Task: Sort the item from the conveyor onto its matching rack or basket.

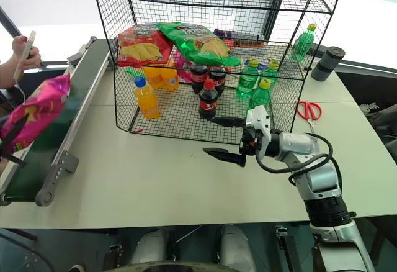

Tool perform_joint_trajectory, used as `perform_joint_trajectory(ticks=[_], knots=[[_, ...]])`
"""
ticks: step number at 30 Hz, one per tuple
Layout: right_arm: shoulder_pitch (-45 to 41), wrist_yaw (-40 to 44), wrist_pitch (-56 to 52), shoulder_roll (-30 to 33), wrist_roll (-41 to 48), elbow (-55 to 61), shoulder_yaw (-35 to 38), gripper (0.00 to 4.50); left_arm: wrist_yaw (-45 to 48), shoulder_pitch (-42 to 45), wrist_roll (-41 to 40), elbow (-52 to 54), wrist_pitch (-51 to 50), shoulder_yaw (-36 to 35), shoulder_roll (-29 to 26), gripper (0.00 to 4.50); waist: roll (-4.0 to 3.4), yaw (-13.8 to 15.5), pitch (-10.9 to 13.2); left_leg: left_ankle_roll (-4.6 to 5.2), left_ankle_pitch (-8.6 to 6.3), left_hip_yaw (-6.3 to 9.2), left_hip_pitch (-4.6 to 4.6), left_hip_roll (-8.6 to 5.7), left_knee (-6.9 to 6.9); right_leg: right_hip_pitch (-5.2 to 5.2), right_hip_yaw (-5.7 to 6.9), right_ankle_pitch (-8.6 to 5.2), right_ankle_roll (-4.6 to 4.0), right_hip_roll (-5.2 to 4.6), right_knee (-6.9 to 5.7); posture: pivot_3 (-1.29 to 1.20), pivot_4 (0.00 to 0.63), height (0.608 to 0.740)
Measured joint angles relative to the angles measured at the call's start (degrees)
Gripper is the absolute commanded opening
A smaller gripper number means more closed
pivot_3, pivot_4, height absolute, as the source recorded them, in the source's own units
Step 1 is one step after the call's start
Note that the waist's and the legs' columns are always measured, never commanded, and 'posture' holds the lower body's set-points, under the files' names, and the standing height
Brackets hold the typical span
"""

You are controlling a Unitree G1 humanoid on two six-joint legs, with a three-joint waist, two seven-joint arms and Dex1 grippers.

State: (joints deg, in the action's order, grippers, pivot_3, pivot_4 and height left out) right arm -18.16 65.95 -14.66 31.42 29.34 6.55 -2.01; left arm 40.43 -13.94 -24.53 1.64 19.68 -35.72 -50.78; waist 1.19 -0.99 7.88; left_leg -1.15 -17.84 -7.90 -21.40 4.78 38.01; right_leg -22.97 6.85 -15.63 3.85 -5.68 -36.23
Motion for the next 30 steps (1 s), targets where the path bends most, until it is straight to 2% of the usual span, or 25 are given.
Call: perform_joint_trajectory(ticks=[6, 10, 13, 17, 21, 30], knots=[[-0.3, 0.8, 0.5, 0.1, -0.4, -0.6, -0.2, 4.50, 10.3, -7.0, -19.4, 17.0, -13.5, -3.0, 0.2, 0.07, -0.02, -0.1, 0.0, -0.07, 0.04, 0.01, -0.01, 0.00, 0.00, 0.00, -0.04, 0.00, 0.00, 0.07, 0.02, 0.00, 0.150, 0.726], [-0.2, 1.4, 0.4, 0.2, -0.6, -0.8, -0.2, 4.50, 11.3, -8.0, -29.4, 23.9, -23.6, -4.5, -0.3, 0.07, -0.07, 0.2, 0.0, -0.08, 0.05, 0.09, 0.05, -0.04, 0.00, 0.11, -0.03, -0.01, -0.01, 0.09, 0.02, 0.00, 0.150, 0.726], [0.8, 2.1, -2.6, 1.3, 0.5, 0.3, -0.7, 4.50, 10.5, -4.8, -34.9, 26.7, -30.3, -2.8, -0.4, 0.07, -0.07, 0.4, 0.0, -0.08, 0.05, 0.15, 0.04, -0.07, 0.01, 0.16, -0.02, -0.01, -0.02, 0.10, 0.03, 0.00, 0.150, 0.726], [3.2, 4.1, -9.6, 4.2, 4.9, 3.5, -0.9, 4.50, 7.9, 5.2, -40.5, 29.2, -36.7, 6.6, 1.5, 0.07, 0.02, 0.5, 0.0, -0.08, 0.05, 0.20, 0.05, -0.16, 0.02, 0.26, -0.03, -0.01, -0.02, 0.09, 0.09, 0.00, 0.150, 0.726], [3.5, 4.0, -13.2, 4.5, 6.7, 3.4, -0.7, 4.50, 6.8, 13.1, -44.6, 30.1, -41.8, 15.1, 4.5, 0.07, 0.07, -0.1, 0.0, -0.25, 0.15, 0.21, 0.09, -0.18, 0.03, 0.24, -0.05, 0.00, -0.02, 0.20, 0.06, 0.00, 0.150, 0.726], [2.3, 1.9, -16.7, 3.4, 10.3, 2.5, 2.2, 4.50, 6.4, 25.3, -52.0, 23.7, -50.6, 21.1, 11.5, 0.07, 0.07, 0.4, -0.1, -0.39, 0.23, 0.27, 0.08, -0.19, 0.04, 0.28, -0.07, 0.00, -0.02, 0.25, 0.07, 0.00, 0.150, 0.726]])
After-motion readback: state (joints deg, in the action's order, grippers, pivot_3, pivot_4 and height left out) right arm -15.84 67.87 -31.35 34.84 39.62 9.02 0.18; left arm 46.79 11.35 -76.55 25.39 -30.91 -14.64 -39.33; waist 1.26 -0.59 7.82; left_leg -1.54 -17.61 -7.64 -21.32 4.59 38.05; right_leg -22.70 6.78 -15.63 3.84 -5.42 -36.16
